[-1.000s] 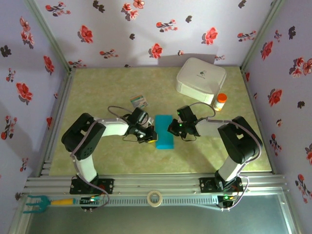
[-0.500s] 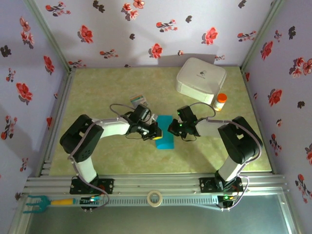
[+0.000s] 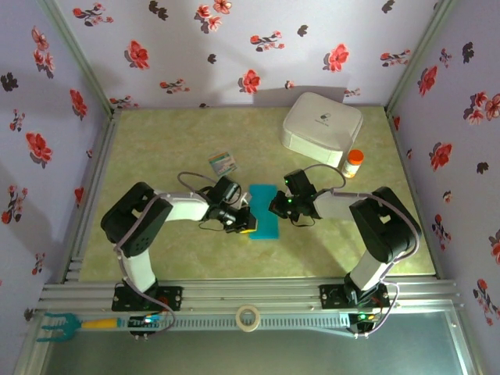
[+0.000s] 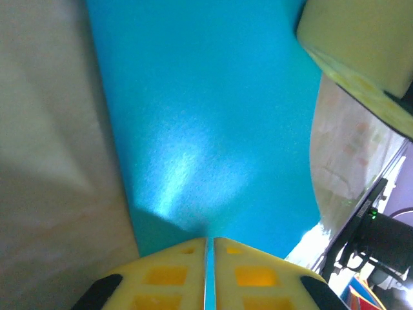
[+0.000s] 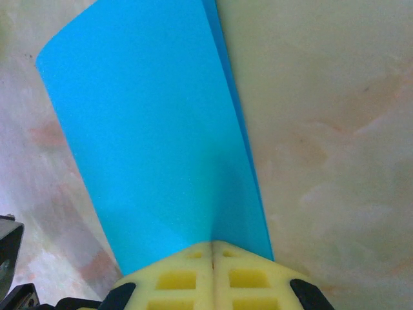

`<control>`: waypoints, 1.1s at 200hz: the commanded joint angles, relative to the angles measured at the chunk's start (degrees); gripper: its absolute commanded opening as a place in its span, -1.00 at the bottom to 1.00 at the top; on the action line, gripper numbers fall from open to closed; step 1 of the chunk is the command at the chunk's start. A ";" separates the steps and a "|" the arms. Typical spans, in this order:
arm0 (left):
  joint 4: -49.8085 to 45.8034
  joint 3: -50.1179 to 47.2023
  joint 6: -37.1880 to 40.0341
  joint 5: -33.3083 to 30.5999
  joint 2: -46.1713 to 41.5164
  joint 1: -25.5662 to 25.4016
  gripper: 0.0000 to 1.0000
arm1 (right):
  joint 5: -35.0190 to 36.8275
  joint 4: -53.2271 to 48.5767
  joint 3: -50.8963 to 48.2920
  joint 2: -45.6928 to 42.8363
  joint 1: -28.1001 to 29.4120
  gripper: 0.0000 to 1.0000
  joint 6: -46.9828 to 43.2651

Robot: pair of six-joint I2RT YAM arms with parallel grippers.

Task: Fold a paper plane with a square sheet of paper (pick it up from the middle)
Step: First fold the square sheet of paper in half at the center of the table.

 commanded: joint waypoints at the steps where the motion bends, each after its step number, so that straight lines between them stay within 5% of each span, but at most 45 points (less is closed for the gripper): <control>1: -8.39 -1.15 3.21 -2.37 -2.21 -0.32 -0.75 | 4.66 -6.81 -2.50 1.30 -0.66 -1.00 0.49; 71: 3.50 -0.70 -6.44 1.03 -5.69 -0.70 -0.68 | 4.72 -6.96 -2.56 1.10 -0.66 -1.00 0.34; 109: 4.99 -1.35 -7.16 1.61 -2.39 -1.25 -1.00 | 4.72 -6.96 -2.58 1.21 -0.66 -1.00 0.40; 220: 6.97 -7.82 -6.57 0.77 -1.00 -1.69 -1.00 | 4.89 -6.69 -2.92 1.25 -0.66 -1.00 0.53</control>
